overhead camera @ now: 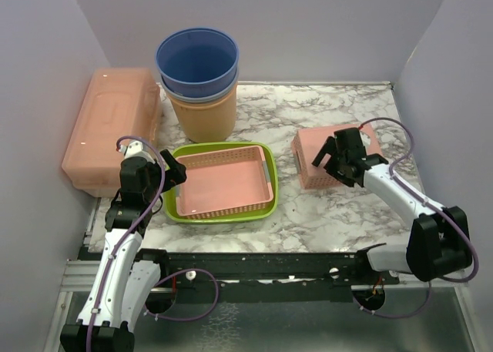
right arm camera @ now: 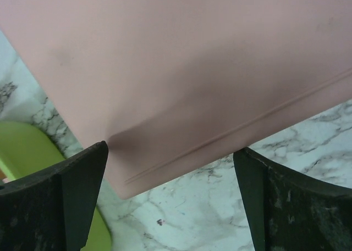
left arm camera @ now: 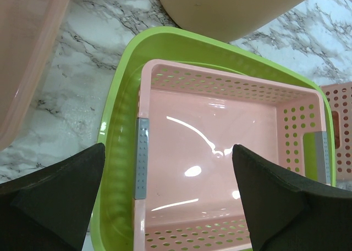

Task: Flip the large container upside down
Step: Move the container to the corner of the board.

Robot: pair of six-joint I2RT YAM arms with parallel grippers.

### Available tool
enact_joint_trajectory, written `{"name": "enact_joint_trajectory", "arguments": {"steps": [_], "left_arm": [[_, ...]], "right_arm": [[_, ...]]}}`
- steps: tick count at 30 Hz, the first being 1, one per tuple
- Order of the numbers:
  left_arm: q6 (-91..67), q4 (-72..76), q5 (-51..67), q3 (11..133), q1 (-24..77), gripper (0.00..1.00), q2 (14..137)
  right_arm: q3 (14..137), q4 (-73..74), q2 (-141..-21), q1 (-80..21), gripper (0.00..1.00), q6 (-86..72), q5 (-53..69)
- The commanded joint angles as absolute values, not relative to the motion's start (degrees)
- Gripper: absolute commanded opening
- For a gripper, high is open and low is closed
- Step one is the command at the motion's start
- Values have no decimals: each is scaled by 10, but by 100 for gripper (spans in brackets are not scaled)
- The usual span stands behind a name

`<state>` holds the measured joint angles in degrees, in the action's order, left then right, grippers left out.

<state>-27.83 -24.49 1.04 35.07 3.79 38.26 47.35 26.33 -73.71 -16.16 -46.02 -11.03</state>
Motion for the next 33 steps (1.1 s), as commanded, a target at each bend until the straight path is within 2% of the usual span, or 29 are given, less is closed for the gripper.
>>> {"name": "enact_joint_trajectory", "arguments": {"steps": [1,7,13,15,17,21,23,27,30,33], "left_arm": [[-276,-235,15,346,35,99,377],[-276,-234,15,346,35,99,377],[-275,-234,18,346,34,99,379],[-275,-234,19,346,35,99,379],[-275,-234,20,346,35,99,378],[-275,-232,22,345,34,99,378],[-275,-231,25,345,33,99,380],[-274,-231,26,345,33,99,380],[-275,-231,25,345,34,99,377],[-275,-231,22,345,34,99,373]], "right_arm": [[503,254,-789,-144,100,-370,-102],[545,273,-843,-118,96,-308,-224],[560,316,-821,-110,97,-303,-322],[571,327,-789,-110,97,-304,-305],[575,321,-747,-110,95,-302,-239],[566,219,-691,-111,89,-275,-102],[614,226,-735,-112,86,-267,-69],[799,339,-903,-121,80,-275,-74],[901,324,-1024,-131,76,-267,-66],[1078,408,-1155,-149,75,-251,-75]]}}
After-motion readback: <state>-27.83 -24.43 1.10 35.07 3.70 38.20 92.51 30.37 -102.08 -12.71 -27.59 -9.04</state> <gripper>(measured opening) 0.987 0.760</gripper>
